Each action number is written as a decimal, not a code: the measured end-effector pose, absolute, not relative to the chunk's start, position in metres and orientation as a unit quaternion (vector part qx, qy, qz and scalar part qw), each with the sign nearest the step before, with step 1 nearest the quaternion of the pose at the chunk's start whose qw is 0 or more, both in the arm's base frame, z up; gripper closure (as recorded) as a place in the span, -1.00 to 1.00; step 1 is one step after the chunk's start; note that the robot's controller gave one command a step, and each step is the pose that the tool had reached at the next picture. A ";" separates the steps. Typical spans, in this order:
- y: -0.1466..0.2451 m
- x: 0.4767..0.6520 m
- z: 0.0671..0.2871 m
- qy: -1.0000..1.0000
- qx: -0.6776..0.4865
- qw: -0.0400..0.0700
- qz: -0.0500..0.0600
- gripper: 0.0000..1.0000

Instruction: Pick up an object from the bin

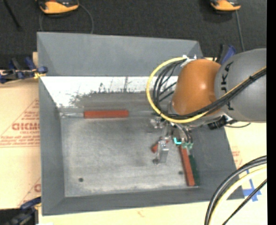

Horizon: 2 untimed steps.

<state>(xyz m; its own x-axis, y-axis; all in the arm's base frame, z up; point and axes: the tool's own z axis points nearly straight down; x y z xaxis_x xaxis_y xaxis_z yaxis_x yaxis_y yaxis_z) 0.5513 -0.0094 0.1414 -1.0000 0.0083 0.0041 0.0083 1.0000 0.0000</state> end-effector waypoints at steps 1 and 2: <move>-0.099 0.565 0.076 -0.996 0.095 0.000 0.002 -1.00; -0.094 0.567 0.078 -0.995 0.097 -0.003 0.000 1.00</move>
Offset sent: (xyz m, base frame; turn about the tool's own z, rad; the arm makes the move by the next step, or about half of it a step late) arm 0.0136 -0.0852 -0.0650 -0.2025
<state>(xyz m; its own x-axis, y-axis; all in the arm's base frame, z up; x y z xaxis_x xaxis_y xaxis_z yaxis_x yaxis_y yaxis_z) 0.5668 -0.0945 0.0780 -0.9813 -0.1923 -0.0050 -0.1923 0.9813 -0.0002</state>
